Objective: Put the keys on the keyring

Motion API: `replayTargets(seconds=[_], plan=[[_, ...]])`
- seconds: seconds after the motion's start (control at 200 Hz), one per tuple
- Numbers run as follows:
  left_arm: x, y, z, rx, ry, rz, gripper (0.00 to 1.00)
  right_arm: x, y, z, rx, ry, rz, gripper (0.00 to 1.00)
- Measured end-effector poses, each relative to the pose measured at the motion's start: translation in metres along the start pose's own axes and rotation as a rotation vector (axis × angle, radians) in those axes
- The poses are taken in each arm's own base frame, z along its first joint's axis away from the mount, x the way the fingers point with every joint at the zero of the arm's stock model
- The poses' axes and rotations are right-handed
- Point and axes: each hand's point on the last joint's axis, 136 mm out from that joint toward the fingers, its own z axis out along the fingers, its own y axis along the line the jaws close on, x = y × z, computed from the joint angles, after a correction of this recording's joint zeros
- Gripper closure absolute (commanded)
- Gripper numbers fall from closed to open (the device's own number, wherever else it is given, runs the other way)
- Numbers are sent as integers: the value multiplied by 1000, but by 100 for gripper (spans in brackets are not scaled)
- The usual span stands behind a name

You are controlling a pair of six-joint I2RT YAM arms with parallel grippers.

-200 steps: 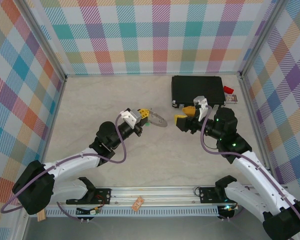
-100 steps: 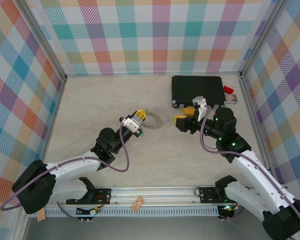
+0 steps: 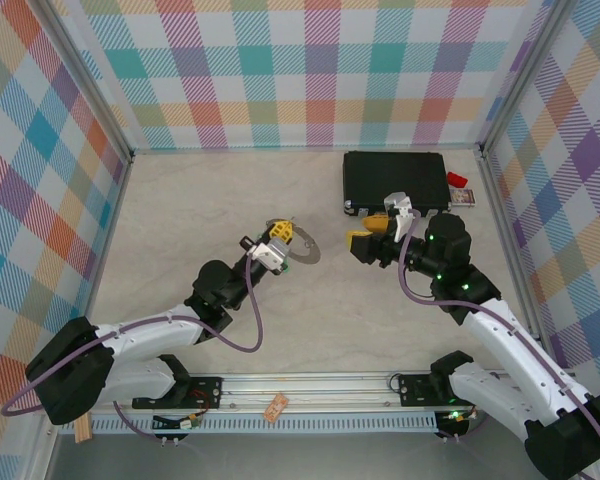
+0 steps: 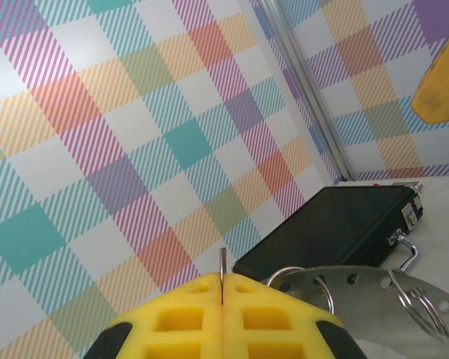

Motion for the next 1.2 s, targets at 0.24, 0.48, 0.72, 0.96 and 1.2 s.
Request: replayTargets(seconds=[0.24,0.48,0.72,0.96,1.2], plan=[[-1,-1,0,2,-3,16,100,0,0,0,0,0,0,37],[1,-7,-1,34,-1,-41,100,0,0,0,0,-1,-1,37],[5,-35,2,189,48,-214,100,2,0,-2,0,-2,-1,37],[1,-40,0,305,33,-416,100,17,-3,-2,8,29,15,38],[-14,-43,9,413,-6,-579,100,25,-2,3,-8,59,26,39]])
